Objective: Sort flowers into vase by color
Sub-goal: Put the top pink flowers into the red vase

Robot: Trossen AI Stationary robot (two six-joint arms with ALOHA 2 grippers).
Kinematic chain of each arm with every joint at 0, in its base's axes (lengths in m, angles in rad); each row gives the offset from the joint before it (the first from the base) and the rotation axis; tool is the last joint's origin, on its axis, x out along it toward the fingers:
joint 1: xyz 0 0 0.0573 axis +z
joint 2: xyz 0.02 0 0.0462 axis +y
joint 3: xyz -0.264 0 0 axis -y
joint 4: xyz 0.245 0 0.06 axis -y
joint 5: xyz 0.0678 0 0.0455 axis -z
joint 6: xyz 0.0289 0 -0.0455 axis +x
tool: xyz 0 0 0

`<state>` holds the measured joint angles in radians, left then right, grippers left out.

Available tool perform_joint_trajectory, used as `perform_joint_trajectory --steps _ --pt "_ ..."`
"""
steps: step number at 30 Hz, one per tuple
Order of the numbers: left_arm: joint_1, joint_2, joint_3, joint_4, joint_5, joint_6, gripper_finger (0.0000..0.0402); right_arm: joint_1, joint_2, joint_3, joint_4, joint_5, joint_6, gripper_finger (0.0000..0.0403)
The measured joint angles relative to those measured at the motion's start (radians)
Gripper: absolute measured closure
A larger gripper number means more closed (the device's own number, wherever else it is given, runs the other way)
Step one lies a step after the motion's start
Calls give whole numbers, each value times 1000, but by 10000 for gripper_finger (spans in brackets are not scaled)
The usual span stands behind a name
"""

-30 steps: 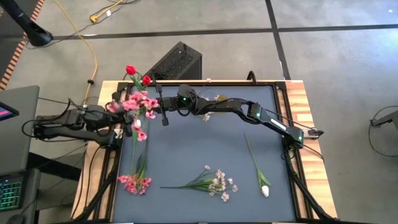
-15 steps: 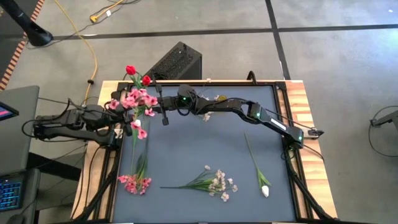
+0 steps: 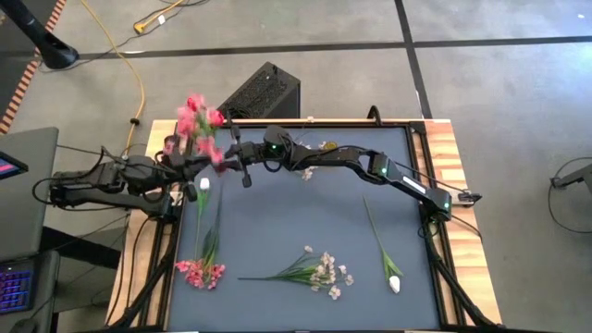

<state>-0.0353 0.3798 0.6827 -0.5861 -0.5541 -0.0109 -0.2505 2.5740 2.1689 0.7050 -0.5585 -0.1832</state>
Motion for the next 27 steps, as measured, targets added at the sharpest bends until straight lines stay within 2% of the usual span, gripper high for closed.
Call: perform_joint_trajectory --steps 8,15,18,23,27 --pt "0 0 0 0 -2 0 401 -6 0 0 -2 -21 8 299" --pt "0 0 0 -2 -12 0 401 -8 -1 0 -2 -25 97 206" --pt "0 0 0 -2 -35 0 401 -14 -9 -1 -16 -82 145 167" --pt "0 -1 12 -9 -61 11 401 -20 -59 -1 -174 -169 166 135" --pt "0 -1 41 -10 -101 34 401 -22 -127 -1 -442 -178 43 132"
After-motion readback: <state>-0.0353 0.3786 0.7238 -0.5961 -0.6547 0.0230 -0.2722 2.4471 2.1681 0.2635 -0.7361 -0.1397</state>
